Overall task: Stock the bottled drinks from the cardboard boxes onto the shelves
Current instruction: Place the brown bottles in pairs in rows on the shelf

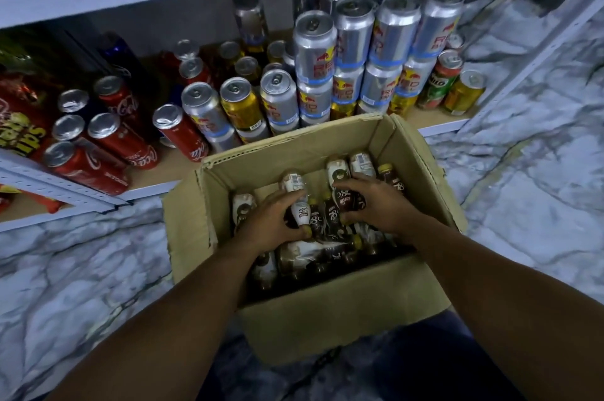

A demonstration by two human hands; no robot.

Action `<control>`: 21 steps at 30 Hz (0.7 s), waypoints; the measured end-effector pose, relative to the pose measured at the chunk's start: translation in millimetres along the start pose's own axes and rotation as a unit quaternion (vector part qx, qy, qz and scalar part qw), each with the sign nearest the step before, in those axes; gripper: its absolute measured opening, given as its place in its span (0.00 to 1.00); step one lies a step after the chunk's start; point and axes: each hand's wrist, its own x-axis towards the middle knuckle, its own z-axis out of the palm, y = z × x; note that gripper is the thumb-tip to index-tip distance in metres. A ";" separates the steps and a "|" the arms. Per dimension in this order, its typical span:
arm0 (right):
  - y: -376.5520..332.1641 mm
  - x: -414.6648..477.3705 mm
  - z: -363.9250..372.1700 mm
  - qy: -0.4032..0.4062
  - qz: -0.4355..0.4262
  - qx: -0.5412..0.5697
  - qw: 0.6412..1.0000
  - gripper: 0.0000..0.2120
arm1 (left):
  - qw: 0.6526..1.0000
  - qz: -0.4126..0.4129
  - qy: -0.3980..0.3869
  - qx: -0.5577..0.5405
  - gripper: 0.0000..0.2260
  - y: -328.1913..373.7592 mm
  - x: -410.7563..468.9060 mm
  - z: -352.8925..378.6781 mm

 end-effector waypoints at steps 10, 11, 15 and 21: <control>6.3 6.5 10.7 0.005 -0.026 -0.043 0.999 0.41 | 0.999 0.037 0.007 -0.011 0.43 -5.9 -1.8 6.9; 6.0 5.4 10.8 0.011 -0.033 -0.037 0.999 0.39 | 0.999 0.033 0.013 -0.028 0.43 -4.0 -2.3 4.9; 7.1 -0.5 9.5 0.058 -0.052 0.046 0.996 0.37 | 0.993 0.006 0.045 -0.107 0.42 7.4 -5.3 -5.6; 0.4 -2.2 2.3 0.104 -0.033 0.146 0.983 0.32 | 0.976 -0.028 0.143 -0.164 0.34 18.3 -5.9 -23.2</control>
